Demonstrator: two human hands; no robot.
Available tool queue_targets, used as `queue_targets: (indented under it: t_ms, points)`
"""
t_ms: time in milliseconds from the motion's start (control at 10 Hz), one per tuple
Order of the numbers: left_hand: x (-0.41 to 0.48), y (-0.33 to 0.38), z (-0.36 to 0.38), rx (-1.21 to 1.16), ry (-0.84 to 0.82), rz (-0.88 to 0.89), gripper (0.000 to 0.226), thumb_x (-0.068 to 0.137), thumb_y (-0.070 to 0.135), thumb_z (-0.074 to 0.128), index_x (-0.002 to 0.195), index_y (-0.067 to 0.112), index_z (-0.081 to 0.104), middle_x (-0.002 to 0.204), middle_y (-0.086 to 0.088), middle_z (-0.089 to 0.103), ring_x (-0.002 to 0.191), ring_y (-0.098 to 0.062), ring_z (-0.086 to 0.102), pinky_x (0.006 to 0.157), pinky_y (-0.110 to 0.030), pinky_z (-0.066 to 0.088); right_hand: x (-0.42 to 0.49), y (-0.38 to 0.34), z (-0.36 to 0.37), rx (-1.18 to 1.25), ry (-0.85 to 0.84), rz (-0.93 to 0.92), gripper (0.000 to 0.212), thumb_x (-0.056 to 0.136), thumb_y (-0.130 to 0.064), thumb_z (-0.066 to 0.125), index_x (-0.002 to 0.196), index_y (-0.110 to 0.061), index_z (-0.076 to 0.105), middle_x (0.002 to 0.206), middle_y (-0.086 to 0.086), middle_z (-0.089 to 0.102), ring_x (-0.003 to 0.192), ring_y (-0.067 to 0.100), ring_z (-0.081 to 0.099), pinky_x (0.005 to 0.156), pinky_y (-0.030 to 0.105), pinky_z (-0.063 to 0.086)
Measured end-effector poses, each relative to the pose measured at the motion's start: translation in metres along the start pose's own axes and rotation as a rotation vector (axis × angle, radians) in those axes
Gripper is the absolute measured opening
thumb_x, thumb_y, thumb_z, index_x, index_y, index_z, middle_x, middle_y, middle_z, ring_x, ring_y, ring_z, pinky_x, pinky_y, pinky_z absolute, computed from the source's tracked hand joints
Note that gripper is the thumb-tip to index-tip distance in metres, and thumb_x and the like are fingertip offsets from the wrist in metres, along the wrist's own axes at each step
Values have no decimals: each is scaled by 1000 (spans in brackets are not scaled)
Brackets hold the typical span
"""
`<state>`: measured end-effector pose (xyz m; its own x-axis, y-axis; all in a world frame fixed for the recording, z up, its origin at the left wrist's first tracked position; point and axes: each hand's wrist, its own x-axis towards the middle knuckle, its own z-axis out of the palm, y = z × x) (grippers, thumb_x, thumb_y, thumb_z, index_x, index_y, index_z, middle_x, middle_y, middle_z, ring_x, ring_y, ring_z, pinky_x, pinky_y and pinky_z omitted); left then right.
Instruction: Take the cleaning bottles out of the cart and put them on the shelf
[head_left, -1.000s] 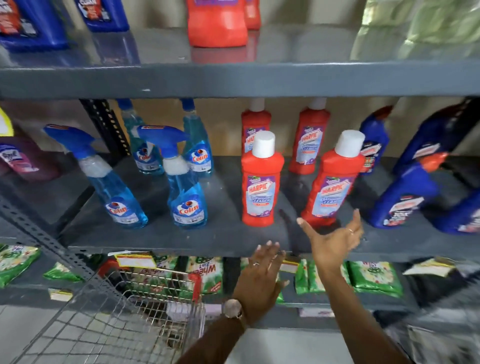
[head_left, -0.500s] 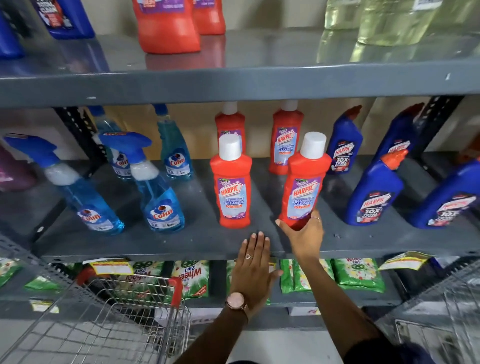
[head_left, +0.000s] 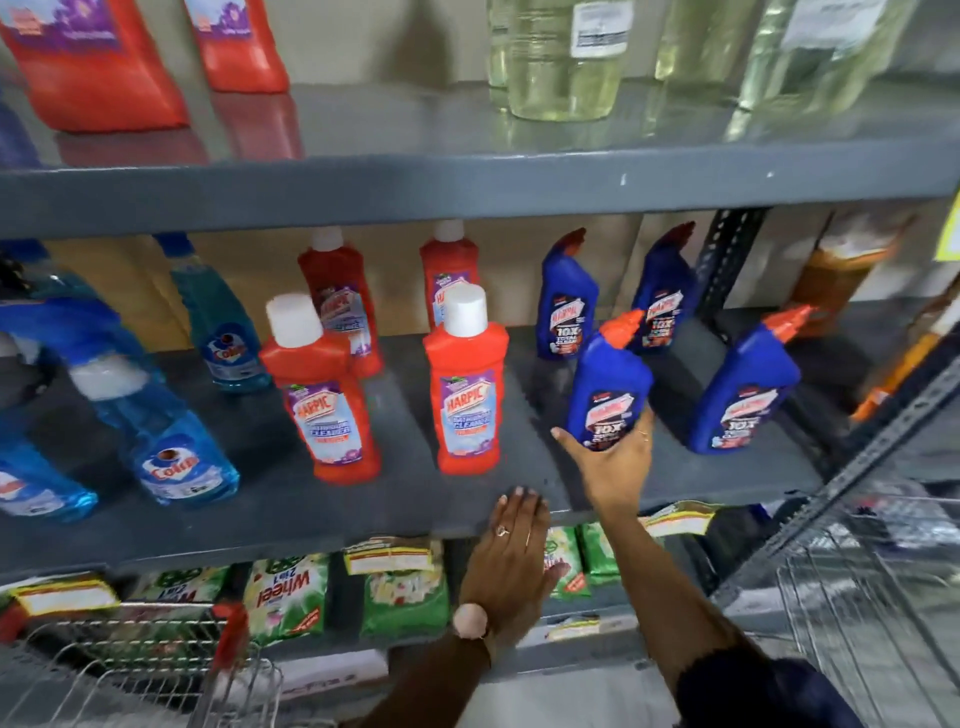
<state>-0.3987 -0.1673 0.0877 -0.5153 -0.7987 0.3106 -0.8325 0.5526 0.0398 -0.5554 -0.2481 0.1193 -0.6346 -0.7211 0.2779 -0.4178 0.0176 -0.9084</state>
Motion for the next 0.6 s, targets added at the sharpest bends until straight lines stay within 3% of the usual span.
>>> queue_targets:
  t_ms: [100,200,300,400,500,600]
  points:
    - [10,11,8,44,-33,-68,71,69,58,63,121,9,66,127,-8,67,119,-24,62,104,-40,47,-1,5,3,9,23,9,112,46,-41,91,137,-6,36,133,18,53,122,32,50,107,44,41]
    - [7,15,17,32,-8,-94,68,81,53,51,130,5,56,137,-13,58,128,-29,54,112,-42,28,-3,8,3,-16,39,2,112,45,-47,89,135,-4,39,129,19,55,120,34,50,104,40,40]
    - [6,15,20,69,-25,-93,67,85,51,45,134,6,51,141,-14,54,131,-29,51,114,-43,26,-4,10,1,1,25,-6,111,46,-48,89,135,-4,39,129,18,55,119,33,50,103,35,38]
    - [7,14,20,73,-70,-94,67,86,50,46,137,8,48,143,-12,51,133,-28,49,113,-44,38,-2,10,0,27,-13,6,113,48,-49,88,137,-7,35,132,17,51,121,33,46,103,30,35]
    - [6,12,9,52,-86,-64,68,84,52,49,136,7,50,142,-11,53,131,-26,51,107,-44,45,-12,1,-10,63,-61,16,124,50,-49,87,146,-10,21,146,14,38,133,29,32,110,33,28]
    - [8,5,-5,107,-39,14,71,87,56,42,136,5,50,143,-13,51,133,-27,49,107,-45,44,-25,-9,-39,236,-21,-108,112,60,-54,80,147,-16,21,153,7,32,141,19,27,110,11,17]
